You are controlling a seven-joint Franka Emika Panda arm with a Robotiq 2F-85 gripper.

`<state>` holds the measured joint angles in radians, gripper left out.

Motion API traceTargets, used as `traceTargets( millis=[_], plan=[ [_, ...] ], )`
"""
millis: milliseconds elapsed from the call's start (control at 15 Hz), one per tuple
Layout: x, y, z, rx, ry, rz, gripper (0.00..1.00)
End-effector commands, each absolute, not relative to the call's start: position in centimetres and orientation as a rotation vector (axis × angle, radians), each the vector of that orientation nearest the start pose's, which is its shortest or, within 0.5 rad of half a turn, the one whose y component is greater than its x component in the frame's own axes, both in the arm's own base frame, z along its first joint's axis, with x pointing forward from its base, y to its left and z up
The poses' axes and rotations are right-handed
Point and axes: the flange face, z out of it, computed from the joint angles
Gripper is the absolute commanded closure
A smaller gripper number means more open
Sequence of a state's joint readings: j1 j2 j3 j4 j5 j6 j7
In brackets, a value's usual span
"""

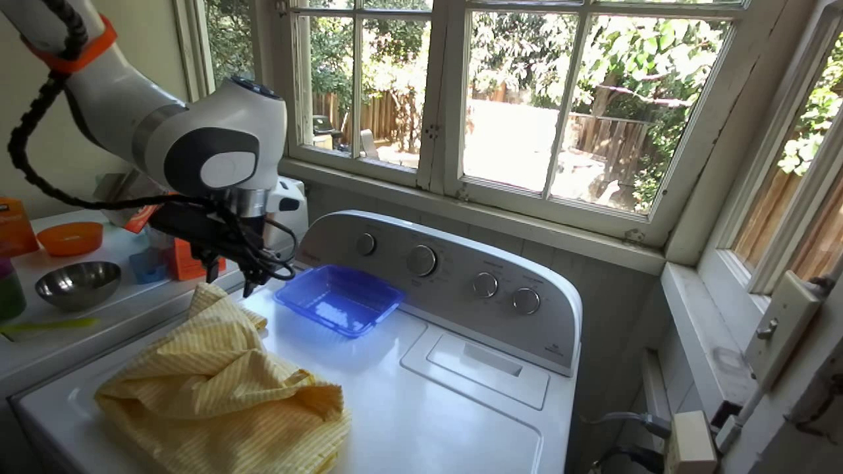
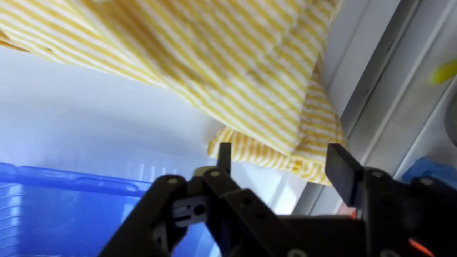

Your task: Fold the yellow towel from left to right then move it to the left.

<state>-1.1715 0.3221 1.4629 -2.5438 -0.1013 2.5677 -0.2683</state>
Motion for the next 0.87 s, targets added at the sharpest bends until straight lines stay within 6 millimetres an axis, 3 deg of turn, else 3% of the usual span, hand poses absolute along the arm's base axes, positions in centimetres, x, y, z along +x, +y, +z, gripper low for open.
traceTargets(
  millis=[0,267,533,600,800],
  plan=[
    [45.0,11.6,28.7,-2.893,-0.701,0.01,0.01],
    [47.5,5.9,30.9,-3.009,-0.508,-0.054,0.0],
    [48.3,0.6,31.6,-3.119,-0.287,-0.066,0.01],
    [48.4,1.7,31.6,-3.036,-0.374,-0.114,0.01],
    [48.5,-0.1,31.7,-3.07,-0.307,-0.109,0.0]
  ],
)
